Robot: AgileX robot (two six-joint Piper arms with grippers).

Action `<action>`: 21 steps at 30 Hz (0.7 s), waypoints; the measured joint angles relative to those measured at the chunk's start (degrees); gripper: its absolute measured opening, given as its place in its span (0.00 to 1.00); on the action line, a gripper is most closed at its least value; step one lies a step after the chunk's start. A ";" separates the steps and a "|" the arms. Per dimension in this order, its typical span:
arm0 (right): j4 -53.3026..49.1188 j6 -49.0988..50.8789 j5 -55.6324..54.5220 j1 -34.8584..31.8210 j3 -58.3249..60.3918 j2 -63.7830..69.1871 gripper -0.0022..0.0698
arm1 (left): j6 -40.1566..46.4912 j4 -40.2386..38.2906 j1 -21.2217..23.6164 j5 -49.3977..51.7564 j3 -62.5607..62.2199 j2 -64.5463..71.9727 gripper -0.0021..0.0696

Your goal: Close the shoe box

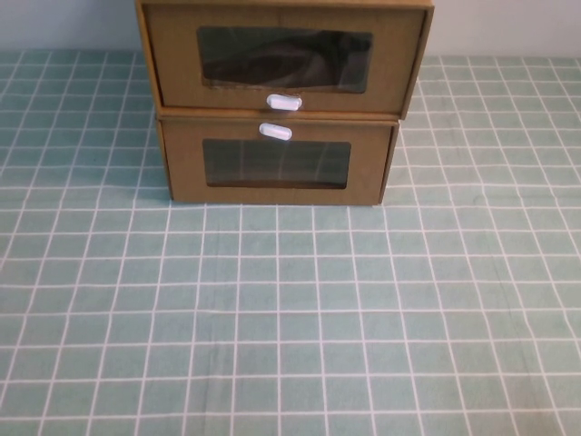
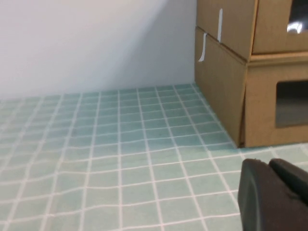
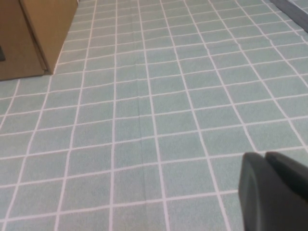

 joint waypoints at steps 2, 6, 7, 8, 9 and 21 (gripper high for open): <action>0.09 0.00 0.00 0.00 0.00 0.00 0.01 | -8.44 12.21 1.73 1.76 0.00 -1.09 0.02; 0.09 0.00 0.00 0.00 0.00 0.00 0.01 | -24.73 29.71 6.96 8.71 0.00 -5.20 0.02; 0.09 0.00 0.00 0.00 0.00 0.00 0.01 | -28.77 33.63 8.22 11.16 0.00 -6.53 0.02; 0.13 0.00 0.00 0.00 0.00 0.00 0.01 | -32.72 37.17 9.33 13.41 0.00 -7.38 0.02; 0.13 0.00 0.00 -0.09 0.00 0.00 0.01 | -36.47 40.44 10.09 15.77 0.00 -7.74 0.02; 0.23 0.00 0.00 -0.09 0.00 -0.09 0.01 | -53.42 52.22 11.58 23.33 0.00 -7.96 0.02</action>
